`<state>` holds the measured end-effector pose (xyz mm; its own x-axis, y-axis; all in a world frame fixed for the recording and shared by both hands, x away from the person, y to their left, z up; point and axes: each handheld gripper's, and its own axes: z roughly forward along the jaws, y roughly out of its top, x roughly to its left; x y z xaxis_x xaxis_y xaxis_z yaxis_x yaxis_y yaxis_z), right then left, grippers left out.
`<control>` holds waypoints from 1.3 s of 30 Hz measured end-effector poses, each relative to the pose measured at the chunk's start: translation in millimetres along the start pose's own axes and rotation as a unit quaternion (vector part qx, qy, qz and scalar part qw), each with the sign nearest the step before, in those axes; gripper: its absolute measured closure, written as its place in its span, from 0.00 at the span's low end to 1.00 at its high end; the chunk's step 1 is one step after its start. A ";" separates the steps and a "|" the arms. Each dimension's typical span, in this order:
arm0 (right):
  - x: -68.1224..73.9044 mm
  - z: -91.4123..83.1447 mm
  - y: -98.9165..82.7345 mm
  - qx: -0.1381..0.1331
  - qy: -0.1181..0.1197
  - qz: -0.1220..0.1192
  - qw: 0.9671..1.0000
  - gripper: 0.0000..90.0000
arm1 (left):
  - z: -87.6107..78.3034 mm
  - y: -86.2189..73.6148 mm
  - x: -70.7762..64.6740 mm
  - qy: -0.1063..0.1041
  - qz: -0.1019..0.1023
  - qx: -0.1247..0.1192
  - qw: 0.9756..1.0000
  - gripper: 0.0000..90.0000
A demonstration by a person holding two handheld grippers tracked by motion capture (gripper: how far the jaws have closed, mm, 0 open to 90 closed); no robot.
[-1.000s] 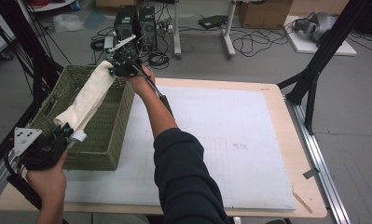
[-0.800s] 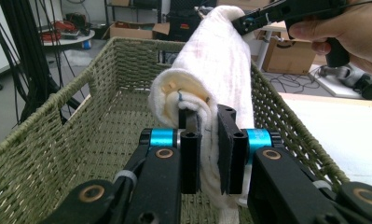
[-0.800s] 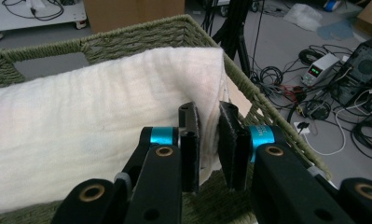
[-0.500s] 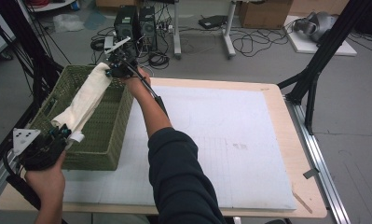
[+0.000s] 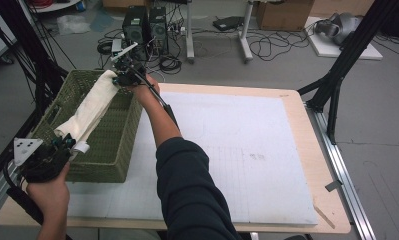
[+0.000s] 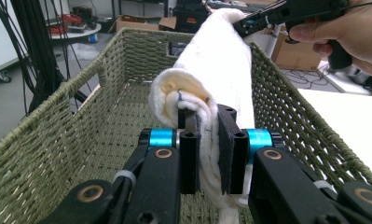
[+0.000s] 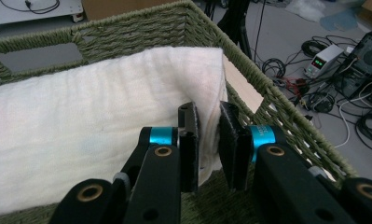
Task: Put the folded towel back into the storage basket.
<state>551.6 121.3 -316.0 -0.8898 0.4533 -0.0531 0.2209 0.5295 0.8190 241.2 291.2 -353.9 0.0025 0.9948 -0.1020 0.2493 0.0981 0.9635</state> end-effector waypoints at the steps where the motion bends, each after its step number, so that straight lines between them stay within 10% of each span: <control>1: 0.0 0.0 0.0 0.000 0.000 0.000 1.000 0.88 | 0.6 -0.4 0.4 0.000 -0.001 0.001 1.000 0.89; 15: -0.6 10.5 -2.6 0.006 -0.008 0.008 1.000 0.88 | 8.4 -2.6 7.7 0.006 -0.003 0.011 1.000 0.88; 23: -1.1 13.4 -6.8 0.016 -0.031 0.020 0.999 0.59 | 7.9 -2.1 10.5 0.019 -0.009 0.007 1.000 0.65; 33: -3.9 -13.1 -8.3 -0.012 -0.028 0.023 0.999 0.53 | 2.0 6.0 9.3 0.015 -0.005 -0.011 1.000 0.54; 39: -7.0 -35.2 -14.4 -0.036 -0.024 0.027 0.999 0.44 | 4.4 8.4 6.4 -0.026 -0.007 -0.019 0.999 0.47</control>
<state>540.6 85.2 -307.4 -0.8563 0.5153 -0.0339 0.2378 0.4518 0.8599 247.6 298.3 -347.5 0.0504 0.9906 -0.1274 0.2119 0.1140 0.9706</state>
